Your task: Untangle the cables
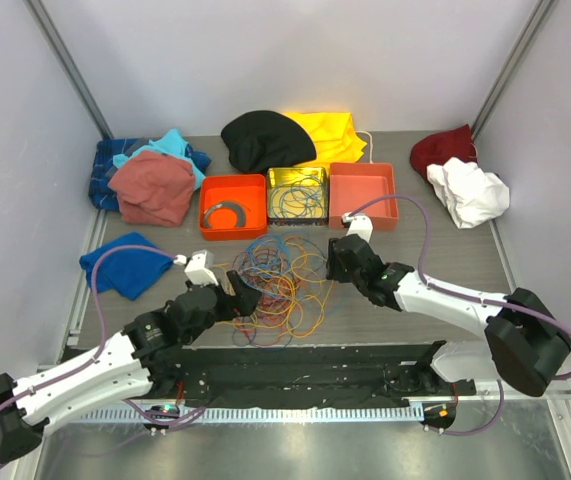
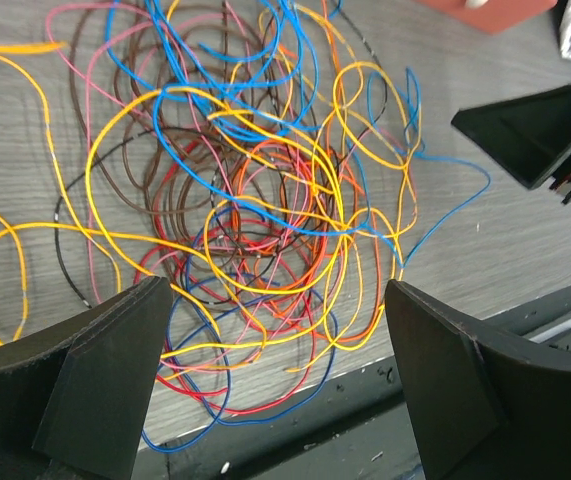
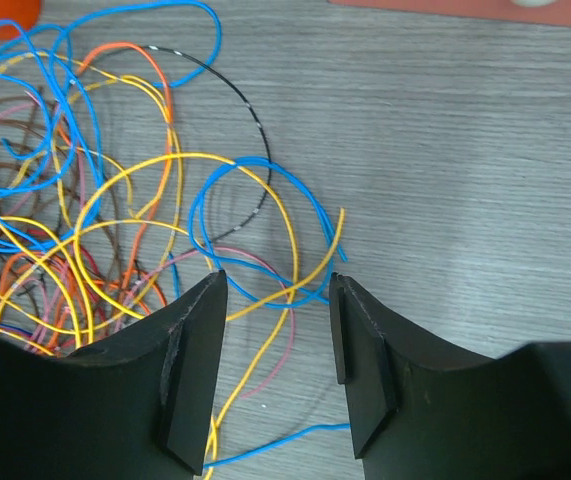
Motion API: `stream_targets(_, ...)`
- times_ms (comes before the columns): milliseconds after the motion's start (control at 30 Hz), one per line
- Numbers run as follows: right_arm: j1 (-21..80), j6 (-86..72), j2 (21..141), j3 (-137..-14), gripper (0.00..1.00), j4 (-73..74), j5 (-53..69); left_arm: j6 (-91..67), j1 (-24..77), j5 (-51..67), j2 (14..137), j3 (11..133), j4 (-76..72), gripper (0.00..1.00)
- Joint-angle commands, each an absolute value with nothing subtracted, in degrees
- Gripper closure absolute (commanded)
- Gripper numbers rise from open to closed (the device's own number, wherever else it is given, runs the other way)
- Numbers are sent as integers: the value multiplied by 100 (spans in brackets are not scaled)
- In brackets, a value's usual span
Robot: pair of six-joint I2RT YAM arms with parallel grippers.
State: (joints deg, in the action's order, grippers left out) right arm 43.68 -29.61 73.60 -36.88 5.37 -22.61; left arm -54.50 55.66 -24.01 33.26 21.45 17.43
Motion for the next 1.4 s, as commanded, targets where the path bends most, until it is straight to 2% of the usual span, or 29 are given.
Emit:
stream_targets(0,4403,-3155,7329,-3604,47,-255,-2259,-5520,5572,-2233,3463,2320,1283,7)
stream_targets(567,4412,-3094,8428,-3885,49,-782,-1881,-5520,5572,-2276,3279,2250,1397,7)
stream_targets(600,4412,-3076,8490,-3902,50,-782,-1855,-5528,5581,-2285,3235,2250,1424,7)
stream_targets(667,4412,-3076,8639,-3972,57,-782,-1828,-5520,5581,-2311,3199,2241,1450,7)
stream_targets(700,4403,-3059,8648,-3990,64,-765,-1828,-5511,5572,-2320,3182,2241,1476,7)
stream_targets(800,4412,-3059,8544,-3973,72,-809,-1828,-5493,5572,-2338,3138,2267,1529,7)
stream_targets(867,4412,-3024,8456,-4016,70,-774,-1828,-5493,5581,-2355,3103,2259,1564,7)
stream_targets(1000,4421,-3006,8245,-4078,55,-615,-1854,-5493,5572,-2355,3076,2241,1529,7)
stream_targets(1367,4517,-3032,8297,-4052,53,-721,-1758,-5511,5572,-2285,3155,2224,1468,7)
